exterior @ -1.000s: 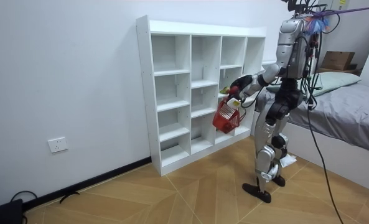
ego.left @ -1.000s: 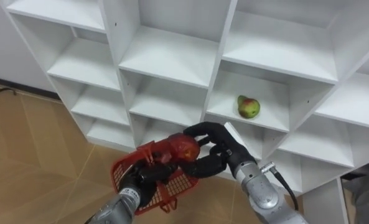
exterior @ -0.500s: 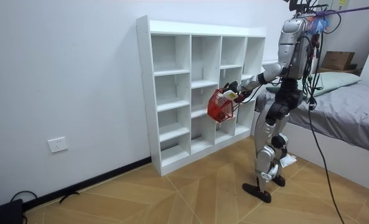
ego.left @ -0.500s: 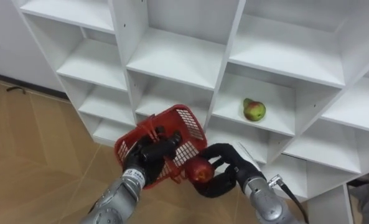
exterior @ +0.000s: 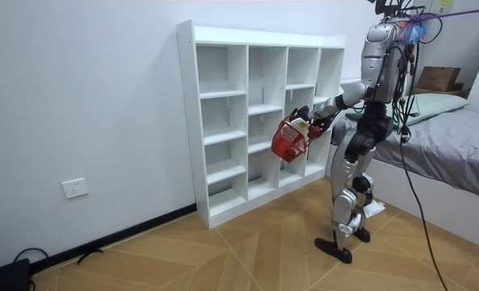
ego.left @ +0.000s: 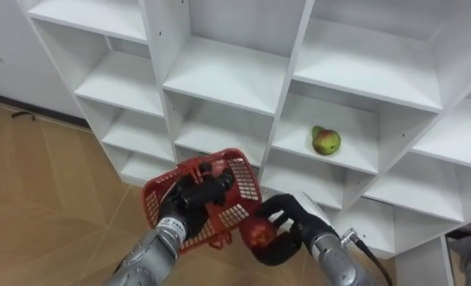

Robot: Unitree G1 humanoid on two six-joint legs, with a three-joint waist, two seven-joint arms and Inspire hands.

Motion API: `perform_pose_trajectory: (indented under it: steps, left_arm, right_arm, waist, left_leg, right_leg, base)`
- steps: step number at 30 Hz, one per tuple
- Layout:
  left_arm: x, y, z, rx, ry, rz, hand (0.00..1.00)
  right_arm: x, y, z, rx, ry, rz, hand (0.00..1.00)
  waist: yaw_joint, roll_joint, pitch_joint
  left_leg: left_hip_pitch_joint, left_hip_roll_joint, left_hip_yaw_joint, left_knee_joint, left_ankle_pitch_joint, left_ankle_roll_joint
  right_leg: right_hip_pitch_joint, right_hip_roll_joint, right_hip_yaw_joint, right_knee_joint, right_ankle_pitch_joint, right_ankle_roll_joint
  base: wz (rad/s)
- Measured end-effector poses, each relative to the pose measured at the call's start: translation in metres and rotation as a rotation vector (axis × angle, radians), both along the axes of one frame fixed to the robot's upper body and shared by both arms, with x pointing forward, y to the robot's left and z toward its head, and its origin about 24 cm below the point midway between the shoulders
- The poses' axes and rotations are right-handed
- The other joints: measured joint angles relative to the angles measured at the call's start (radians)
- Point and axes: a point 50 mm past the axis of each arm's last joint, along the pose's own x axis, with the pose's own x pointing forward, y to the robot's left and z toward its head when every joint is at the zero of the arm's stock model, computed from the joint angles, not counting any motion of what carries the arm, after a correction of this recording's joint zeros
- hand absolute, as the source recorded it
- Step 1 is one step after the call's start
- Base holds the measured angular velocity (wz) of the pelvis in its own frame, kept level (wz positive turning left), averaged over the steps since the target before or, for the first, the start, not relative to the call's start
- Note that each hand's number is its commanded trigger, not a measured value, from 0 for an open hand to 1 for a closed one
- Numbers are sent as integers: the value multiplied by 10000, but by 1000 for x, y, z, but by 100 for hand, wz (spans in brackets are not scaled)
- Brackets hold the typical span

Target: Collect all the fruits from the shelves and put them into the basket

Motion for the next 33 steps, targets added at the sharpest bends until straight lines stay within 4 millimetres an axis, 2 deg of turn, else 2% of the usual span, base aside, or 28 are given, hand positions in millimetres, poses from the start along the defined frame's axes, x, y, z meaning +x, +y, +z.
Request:
perform_pose_trajectory:
  steps: [5, 15, 19, 21, 22, 33]
  left_arm:
    - [-1, -1, -1, -47, 27, 11, 100]
    - [-9, 1, -6, -14, 228, 72, 100]
    - [-14, 2, -10, -11, 381, 136, 100]
    - [-15, 2, -10, -10, 403, 135, 100]
    - [-15, 2, -10, -10, 404, 135, 100]
    - [-19, 1, -13, 20, 426, 65, 100]
  right_arm:
    - [2, 5, 2, -125, -158, 261, 100]
    - [16, 22, 26, 250, -1294, 811, 100]
    - [18, 24, 30, 125, -1529, 960, 100]
    - [19, 24, 31, 65, -1577, 988, 100]
    - [19, 24, 31, 65, -1577, 989, 100]
    - [25, 23, 39, 283, -1653, 1070, 100]
  waist:
    - [-4, -17, -1]
    - [-49, -14, 6]
    - [-63, -27, 23]
    - [-60, -67, 85]
    - [-60, -74, 91]
    - [-57, -82, 94]
  left_leg:
    - [-9, -4, 8, -1, -2, 2]
    - [36, -13, -1, -4, -3, 4]
    - [33, -19, -3, -9, -7, 9]
    - [14, -20, -13, -10, -8, 10]
    - [6, -21, -14, -11, -10, 12]
    - [-6, -42, -1, -36, -32, 40]
  right_leg:
    - [-7, -4, 7, 2, -3, 5]
    - [28, -12, 12, 16, -10, 16]
    - [28, -15, 12, 12, -19, 27]
    - [18, -14, 5, 6, -25, 30]
    - [12, -15, 5, 5, -26, 31]
    - [-10, -33, 15, 3, -53, 58]
  base:
    - [0]
    - [0]
    - [0]
    - [0]
    - [0]
    - [0]
